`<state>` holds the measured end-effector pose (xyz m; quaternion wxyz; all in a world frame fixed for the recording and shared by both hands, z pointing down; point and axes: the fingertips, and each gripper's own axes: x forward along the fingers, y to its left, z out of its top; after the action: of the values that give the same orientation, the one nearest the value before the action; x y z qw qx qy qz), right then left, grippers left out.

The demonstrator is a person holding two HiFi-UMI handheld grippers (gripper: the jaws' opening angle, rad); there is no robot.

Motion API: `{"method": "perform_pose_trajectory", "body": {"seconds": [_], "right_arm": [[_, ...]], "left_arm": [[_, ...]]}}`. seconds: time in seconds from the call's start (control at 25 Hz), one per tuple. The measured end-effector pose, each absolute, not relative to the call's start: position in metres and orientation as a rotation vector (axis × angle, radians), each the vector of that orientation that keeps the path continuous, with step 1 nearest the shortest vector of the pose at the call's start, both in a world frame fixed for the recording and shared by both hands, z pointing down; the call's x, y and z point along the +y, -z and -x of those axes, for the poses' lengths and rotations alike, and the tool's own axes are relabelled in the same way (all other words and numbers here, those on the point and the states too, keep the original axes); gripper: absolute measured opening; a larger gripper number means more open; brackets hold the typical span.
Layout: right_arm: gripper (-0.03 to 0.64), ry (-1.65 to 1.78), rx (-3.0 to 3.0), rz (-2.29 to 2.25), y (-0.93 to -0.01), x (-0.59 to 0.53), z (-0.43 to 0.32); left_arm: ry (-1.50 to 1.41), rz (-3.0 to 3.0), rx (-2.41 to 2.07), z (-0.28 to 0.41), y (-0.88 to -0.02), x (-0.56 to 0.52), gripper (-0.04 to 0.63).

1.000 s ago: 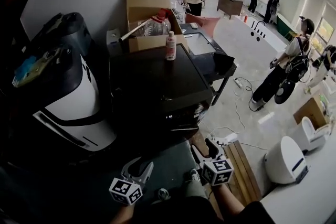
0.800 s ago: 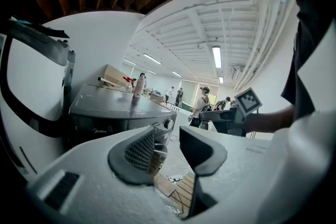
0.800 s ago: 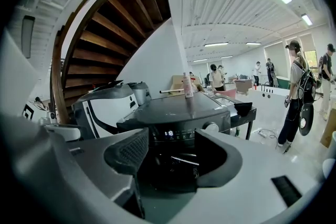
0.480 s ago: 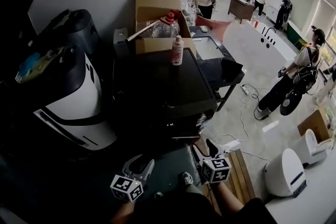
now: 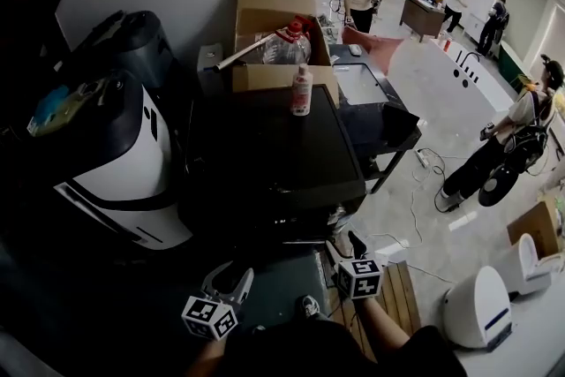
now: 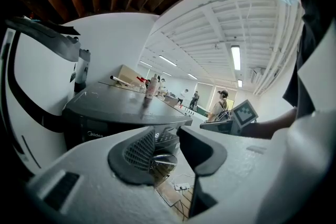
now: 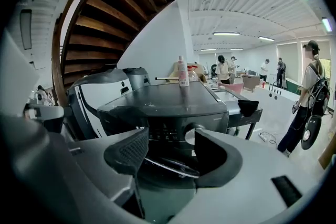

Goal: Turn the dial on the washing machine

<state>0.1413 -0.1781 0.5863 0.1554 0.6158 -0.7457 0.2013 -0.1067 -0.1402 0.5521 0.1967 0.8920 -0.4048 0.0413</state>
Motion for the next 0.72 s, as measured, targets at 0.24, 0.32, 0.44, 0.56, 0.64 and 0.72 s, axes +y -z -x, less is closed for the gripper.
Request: {"method": "perform_pose_trajectory", "body": {"seconds": [0.24,0.32,0.44,0.56,0.64,0.72], "right_arm": [[0.255,-0.579,-2.112,-1.710,-0.605,-0.206,-0.155],[0.255,-0.576,-2.107,-1.692,-0.611,-0.214,-0.158],[0.255,-0.555,-2.093,-1.664,-0.618,-0.225,-0.164],[0.273,-0.505,-2.064,-1.628,-0.626,-0.236,-0.168],[0.291,-0.484,-2.054,-1.593,-0.633,-0.242,-0.168],[0.301,-0.470,-2.045,-1.555,-0.640,-0.245,-0.169]], "left_arm": [[-0.121,-2.461,-1.203,0.104,-0.553,-0.148,0.143],[-0.124,-2.449,-1.222,0.103,-0.555,-0.149,0.143],[-0.123,-2.433,-1.253,0.101,-0.557,-0.148,0.143],[-0.130,-2.418,-1.279,0.099,-0.558,-0.148,0.143],[-0.133,-2.410,-1.293,0.097,-0.559,-0.146,0.143],[-0.136,-2.405,-1.304,0.094,-0.559,-0.144,0.143]]}}
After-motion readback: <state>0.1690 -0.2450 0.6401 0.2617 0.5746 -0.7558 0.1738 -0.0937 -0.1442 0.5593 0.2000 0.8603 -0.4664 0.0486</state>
